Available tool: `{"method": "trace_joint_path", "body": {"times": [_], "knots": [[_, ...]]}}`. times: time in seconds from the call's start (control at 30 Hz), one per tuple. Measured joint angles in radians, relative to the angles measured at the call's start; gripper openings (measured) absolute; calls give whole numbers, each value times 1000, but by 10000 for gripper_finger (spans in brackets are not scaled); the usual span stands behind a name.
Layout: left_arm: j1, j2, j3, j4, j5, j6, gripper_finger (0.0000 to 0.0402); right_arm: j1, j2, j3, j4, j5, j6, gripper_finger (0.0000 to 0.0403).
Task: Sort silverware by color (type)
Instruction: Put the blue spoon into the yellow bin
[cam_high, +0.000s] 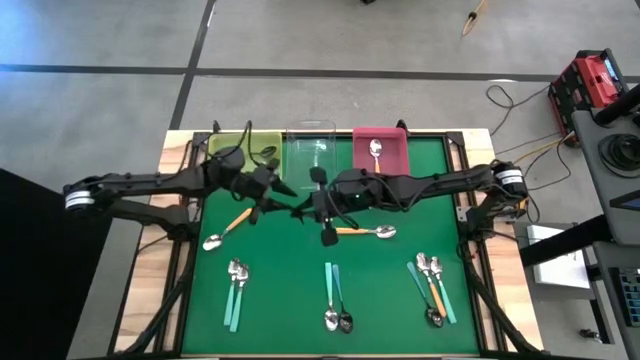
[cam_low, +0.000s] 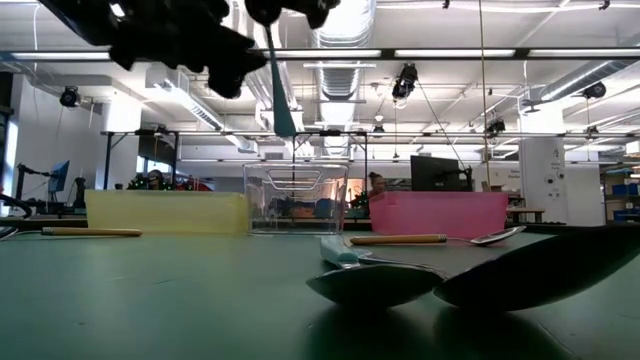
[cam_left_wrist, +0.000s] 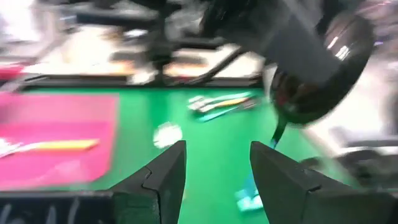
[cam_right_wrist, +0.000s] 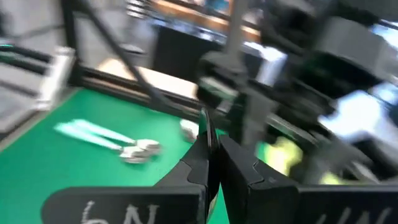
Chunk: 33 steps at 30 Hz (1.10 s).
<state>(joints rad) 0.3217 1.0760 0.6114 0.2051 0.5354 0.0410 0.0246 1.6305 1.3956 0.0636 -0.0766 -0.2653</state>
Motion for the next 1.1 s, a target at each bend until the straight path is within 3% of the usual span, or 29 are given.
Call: {"method": "trace_joint_path", "body": {"times": [0.17, 0.43, 0.67, 0.9, 1.1], "knots": [[-1, -98, 0, -100, -219, 53, 159, -2, -9, -21, -7, 206, 48, 12], [-9, -179, -34, -61, -322, 59, 159, -1, -10, -75, 84, 466, 113, 12], [-37, -172, -115, 71, -482, 27, 159, -1, 3, -164, 325, 825, 129, 12], [-53, -75, -202, 367, -528, -42, 159, 0, 37, -222, 667, 837, 57, 12], [-54, 57, -187, 460, -530, -44, 159, -5, 54, -226, 710, 838, 43, 12]]}}
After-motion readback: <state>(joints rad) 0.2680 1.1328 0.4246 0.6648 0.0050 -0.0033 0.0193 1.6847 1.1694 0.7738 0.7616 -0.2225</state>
